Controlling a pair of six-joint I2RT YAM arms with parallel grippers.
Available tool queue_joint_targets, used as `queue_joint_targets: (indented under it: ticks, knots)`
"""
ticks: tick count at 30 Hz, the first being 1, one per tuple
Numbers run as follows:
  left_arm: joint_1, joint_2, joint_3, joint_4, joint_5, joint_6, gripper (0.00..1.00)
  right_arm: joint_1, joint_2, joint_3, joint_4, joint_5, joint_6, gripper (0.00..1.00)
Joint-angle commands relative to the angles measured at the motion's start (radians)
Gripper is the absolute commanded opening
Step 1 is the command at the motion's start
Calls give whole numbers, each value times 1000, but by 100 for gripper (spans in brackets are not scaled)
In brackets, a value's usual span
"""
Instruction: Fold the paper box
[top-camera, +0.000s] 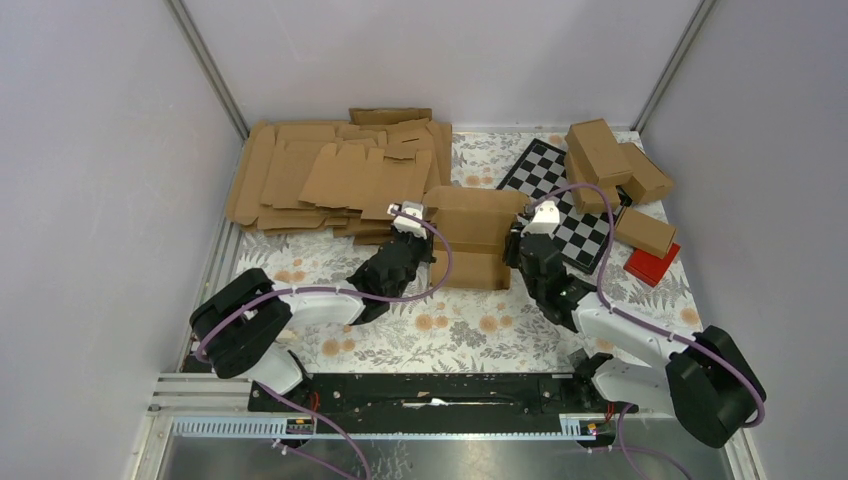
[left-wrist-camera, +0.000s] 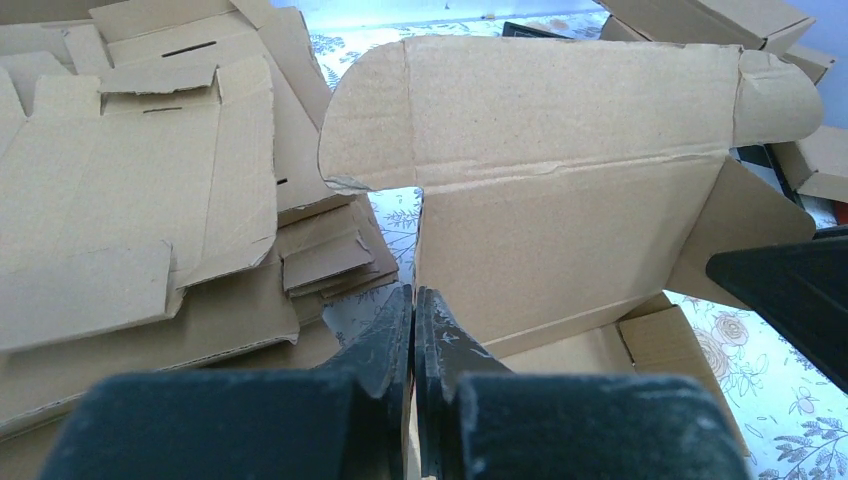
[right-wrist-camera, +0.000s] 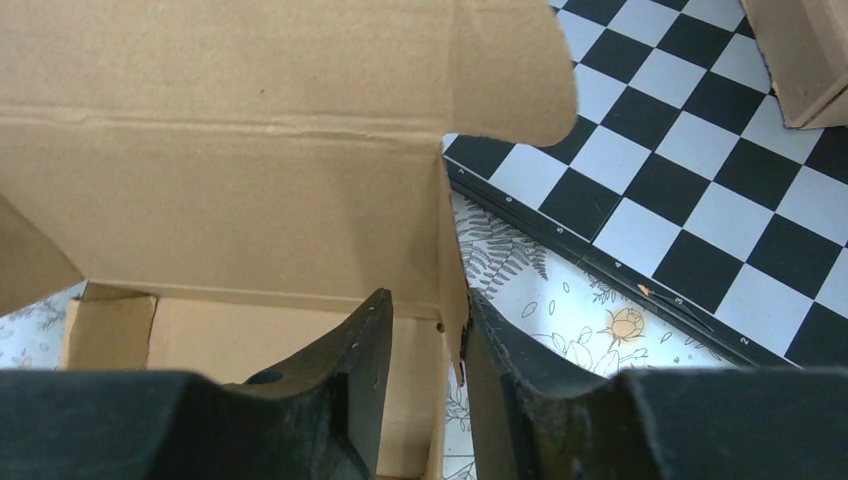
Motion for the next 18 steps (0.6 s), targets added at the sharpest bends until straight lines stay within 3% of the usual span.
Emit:
queue_joint_targets:
  ticks: [1, 8, 12, 18]
  knots:
    - [1, -1, -1, 85, 43, 23, 0, 3, -52, 32, -100, -81, 20, 42]
    - [0, 22, 25, 43, 21, 39, 0, -1, 38, 243, -390, -152, 32, 50]
    - [0, 27, 27, 41, 9, 49, 0, -35, 88, 341, -527, -180, 53, 63]
    - [1, 39, 41, 21, -6, 64, 0, -153, 133, 420, -626, -325, 40, 64]
